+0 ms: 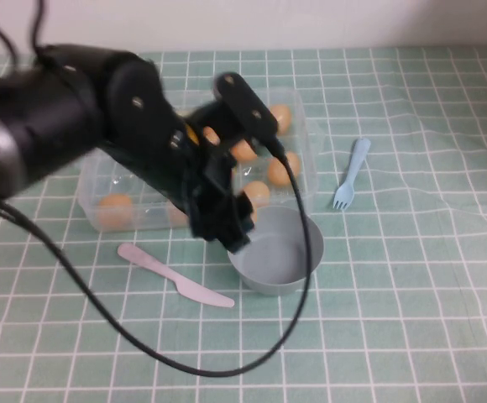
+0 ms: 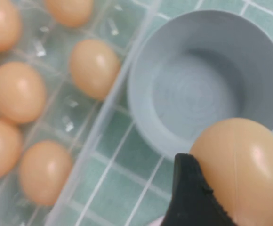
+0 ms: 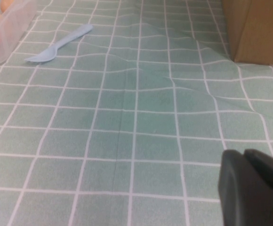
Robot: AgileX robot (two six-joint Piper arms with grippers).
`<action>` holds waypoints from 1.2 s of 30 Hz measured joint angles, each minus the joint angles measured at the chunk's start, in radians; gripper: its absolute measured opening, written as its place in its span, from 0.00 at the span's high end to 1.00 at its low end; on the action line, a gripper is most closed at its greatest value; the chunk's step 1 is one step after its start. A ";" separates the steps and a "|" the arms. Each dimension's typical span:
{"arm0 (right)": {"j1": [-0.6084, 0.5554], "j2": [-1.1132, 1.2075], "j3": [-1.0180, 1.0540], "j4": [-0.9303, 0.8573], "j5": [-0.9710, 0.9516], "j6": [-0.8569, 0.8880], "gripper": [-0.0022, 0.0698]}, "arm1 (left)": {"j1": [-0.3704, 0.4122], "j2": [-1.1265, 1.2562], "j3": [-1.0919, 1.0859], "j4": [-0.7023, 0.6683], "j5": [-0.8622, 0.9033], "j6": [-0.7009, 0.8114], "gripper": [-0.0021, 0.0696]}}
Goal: Take an egg out of the egg box
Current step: Place the egg in the bowl
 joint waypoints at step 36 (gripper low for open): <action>0.000 0.000 0.000 0.000 0.000 0.000 0.99 | -0.082 0.313 -0.094 0.125 -0.150 -0.084 0.49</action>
